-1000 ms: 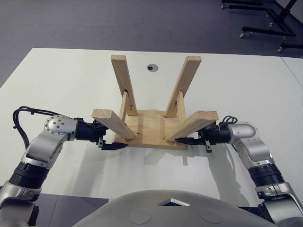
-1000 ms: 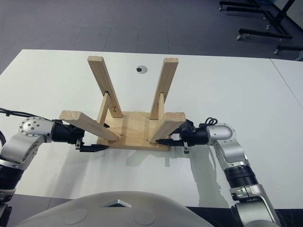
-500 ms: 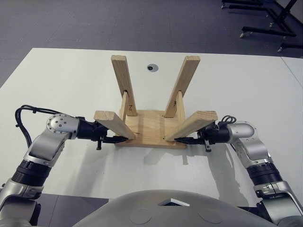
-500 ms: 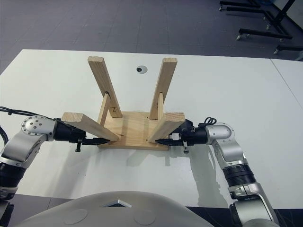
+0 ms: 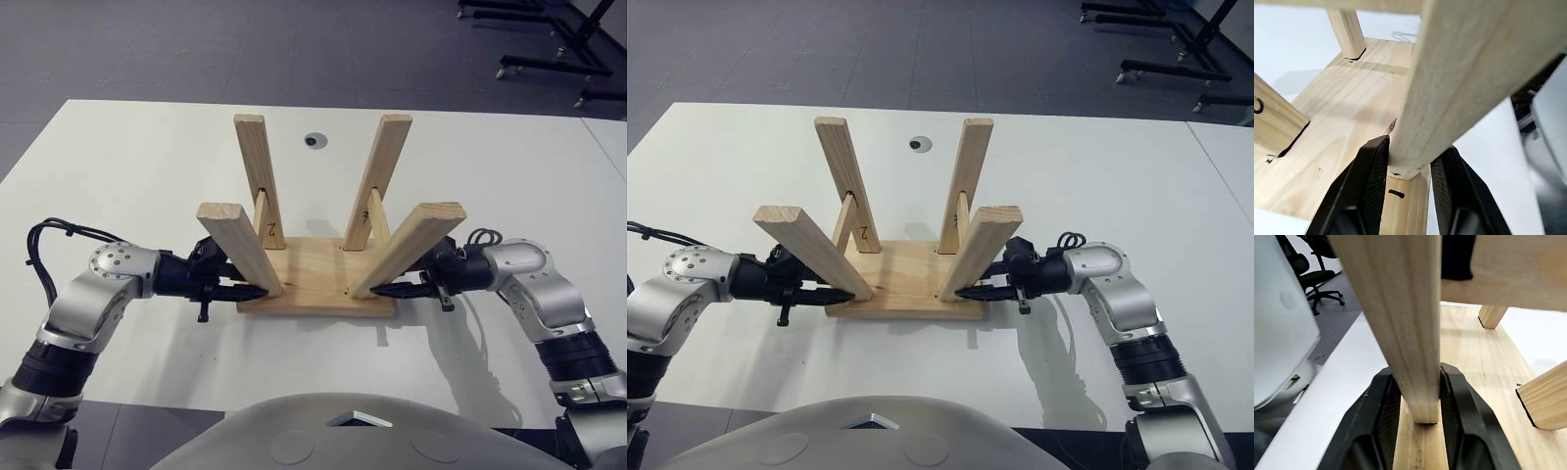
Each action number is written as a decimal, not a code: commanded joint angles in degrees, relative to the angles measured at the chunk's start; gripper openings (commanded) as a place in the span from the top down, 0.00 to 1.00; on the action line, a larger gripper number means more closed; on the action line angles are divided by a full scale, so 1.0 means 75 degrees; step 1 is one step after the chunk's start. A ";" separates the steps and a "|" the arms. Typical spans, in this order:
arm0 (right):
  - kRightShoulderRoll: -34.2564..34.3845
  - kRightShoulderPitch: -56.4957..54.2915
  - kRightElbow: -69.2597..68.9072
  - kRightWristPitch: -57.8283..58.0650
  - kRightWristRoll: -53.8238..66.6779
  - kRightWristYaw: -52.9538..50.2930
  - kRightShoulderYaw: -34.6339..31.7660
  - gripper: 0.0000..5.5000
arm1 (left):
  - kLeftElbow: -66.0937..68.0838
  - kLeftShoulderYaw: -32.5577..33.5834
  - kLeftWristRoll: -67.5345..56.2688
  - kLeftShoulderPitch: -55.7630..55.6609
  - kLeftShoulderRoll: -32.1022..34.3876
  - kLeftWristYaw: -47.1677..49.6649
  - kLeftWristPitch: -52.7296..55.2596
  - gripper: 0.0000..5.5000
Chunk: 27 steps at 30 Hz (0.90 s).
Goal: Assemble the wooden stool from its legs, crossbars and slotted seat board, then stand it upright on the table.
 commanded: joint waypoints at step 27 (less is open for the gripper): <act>-0.1508 0.0918 -0.3535 0.5607 0.3740 -0.1402 -0.0049 0.81 | -0.1933 0.1821 -0.4866 0.1754 0.1383 0.0317 0.4063 0.79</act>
